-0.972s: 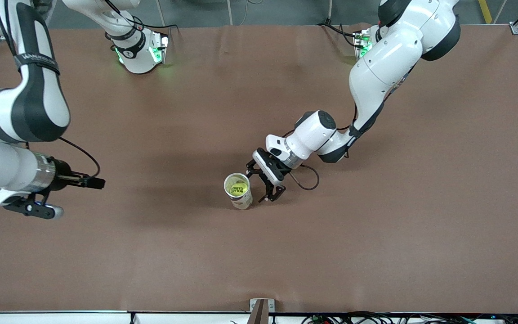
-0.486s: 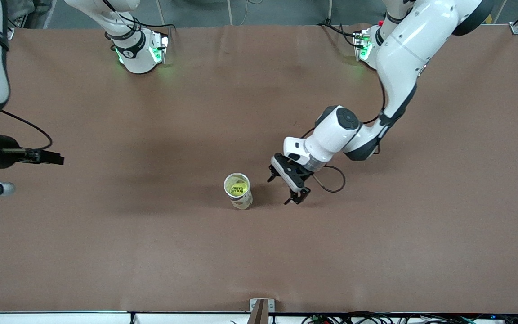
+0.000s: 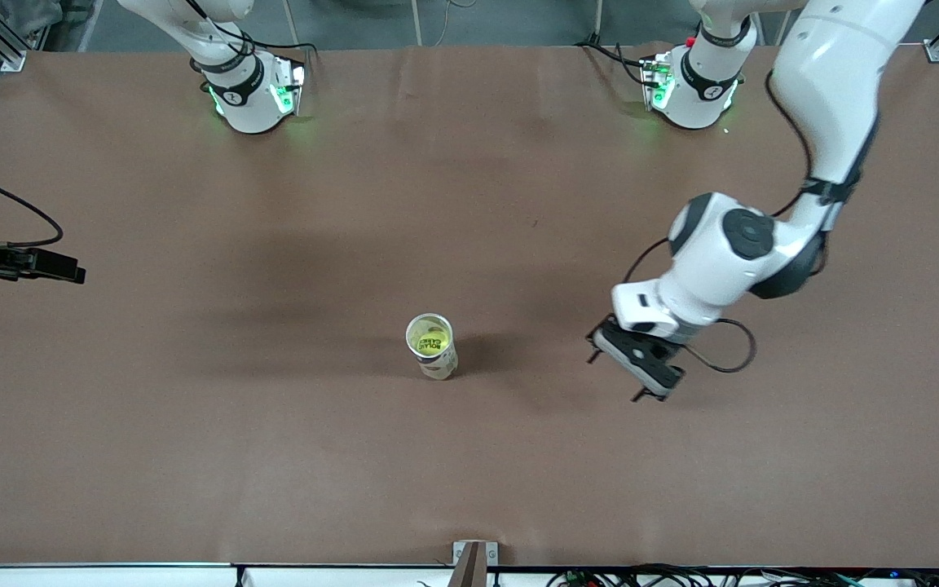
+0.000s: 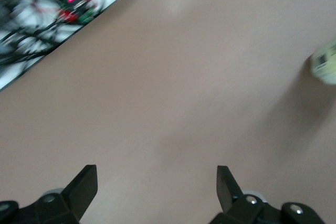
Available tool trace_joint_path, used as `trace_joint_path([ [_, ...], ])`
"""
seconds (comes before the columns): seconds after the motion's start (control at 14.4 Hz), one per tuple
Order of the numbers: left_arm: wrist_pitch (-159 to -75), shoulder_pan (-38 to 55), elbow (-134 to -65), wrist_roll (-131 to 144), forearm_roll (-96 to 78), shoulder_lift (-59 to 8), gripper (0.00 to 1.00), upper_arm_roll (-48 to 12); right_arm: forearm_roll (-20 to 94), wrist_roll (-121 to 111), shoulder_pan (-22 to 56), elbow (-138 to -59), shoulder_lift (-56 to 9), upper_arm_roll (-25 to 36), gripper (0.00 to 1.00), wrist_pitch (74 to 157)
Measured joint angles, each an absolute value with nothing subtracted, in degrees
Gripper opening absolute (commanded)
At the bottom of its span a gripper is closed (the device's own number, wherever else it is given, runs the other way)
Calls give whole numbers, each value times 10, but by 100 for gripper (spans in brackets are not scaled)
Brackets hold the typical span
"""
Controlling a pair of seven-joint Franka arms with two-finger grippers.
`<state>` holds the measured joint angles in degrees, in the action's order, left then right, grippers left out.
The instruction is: Insert tennis ball vertically with right arm
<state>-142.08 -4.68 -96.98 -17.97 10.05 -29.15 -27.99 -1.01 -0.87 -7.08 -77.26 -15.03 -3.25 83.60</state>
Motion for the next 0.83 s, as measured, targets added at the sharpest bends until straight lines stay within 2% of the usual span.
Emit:
trace_joint_path([
  [0.14, -1305, -55, -901, -178, 100, -277, 100, -279, -10, -10, -71, -761, -149, -33, 100, 822],
  [0.35, -1194, -76, -846, -171, 100, -256, 100, -278, -10, -10, -70, -753, -149, -35, 100, 818],
  [0.83, -1014, -139, -816, -132, 98, -171, 100, -275, -10, -11, -62, -751, -135, -40, 100, 772],
])
